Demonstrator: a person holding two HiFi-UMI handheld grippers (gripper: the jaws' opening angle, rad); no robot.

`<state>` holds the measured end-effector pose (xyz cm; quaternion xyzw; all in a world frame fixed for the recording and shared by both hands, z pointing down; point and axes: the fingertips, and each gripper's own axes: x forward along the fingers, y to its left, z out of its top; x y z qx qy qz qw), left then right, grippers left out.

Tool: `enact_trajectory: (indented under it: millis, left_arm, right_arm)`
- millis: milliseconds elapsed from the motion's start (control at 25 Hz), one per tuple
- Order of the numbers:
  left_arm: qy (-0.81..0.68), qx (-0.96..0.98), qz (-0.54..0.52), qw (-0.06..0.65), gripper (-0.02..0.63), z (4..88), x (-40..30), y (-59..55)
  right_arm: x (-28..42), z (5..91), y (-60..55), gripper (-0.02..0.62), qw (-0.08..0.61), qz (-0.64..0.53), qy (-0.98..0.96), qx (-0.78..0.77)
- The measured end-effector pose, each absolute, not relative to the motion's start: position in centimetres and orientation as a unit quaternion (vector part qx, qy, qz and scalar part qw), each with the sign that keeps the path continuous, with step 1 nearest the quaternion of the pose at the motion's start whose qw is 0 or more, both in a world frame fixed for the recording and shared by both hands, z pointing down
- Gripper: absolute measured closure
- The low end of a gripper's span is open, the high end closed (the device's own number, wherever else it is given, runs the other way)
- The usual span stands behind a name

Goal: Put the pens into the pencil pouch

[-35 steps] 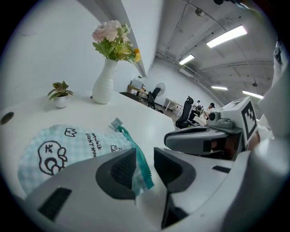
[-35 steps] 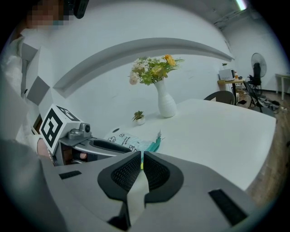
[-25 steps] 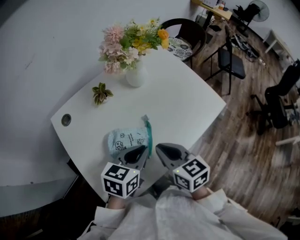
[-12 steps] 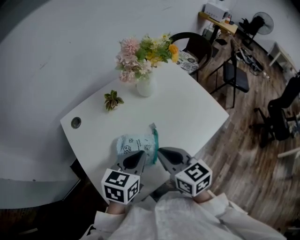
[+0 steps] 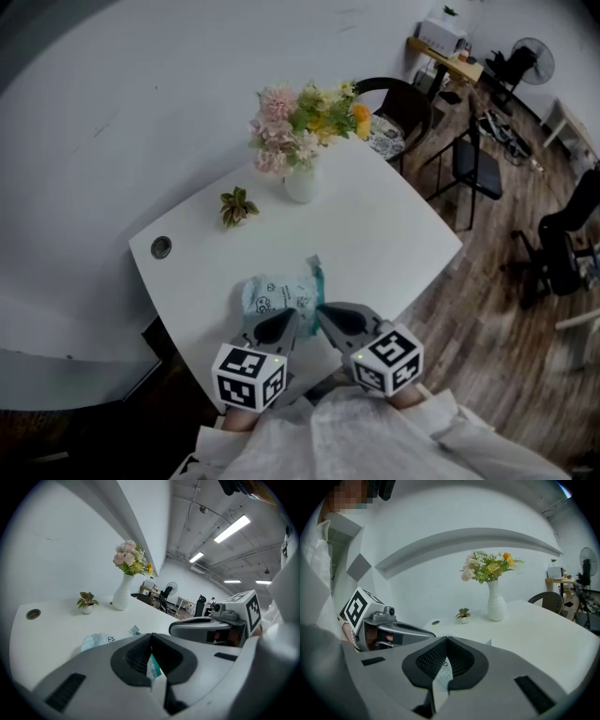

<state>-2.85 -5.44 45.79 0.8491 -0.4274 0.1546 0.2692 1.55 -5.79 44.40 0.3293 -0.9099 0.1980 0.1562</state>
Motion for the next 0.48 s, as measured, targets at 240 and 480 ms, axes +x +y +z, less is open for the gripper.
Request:
enact_trajectory:
  millis: [240, 480]
  left_arm:
    - [-0.425, 0.848, 0.16, 0.274, 0.598, 46.33, -2.81, -4.93]
    - [-0.417, 0.848, 0.169, 0.278, 0.598, 46.72, -2.59, -4.61]
  right_arm:
    - [1.49, 44.7, -5.55, 0.588, 0.166, 0.193, -0.911, 0.324]
    - [1.39, 44.8, -5.32, 0.589, 0.168, 0.2, -0.911, 0.318]
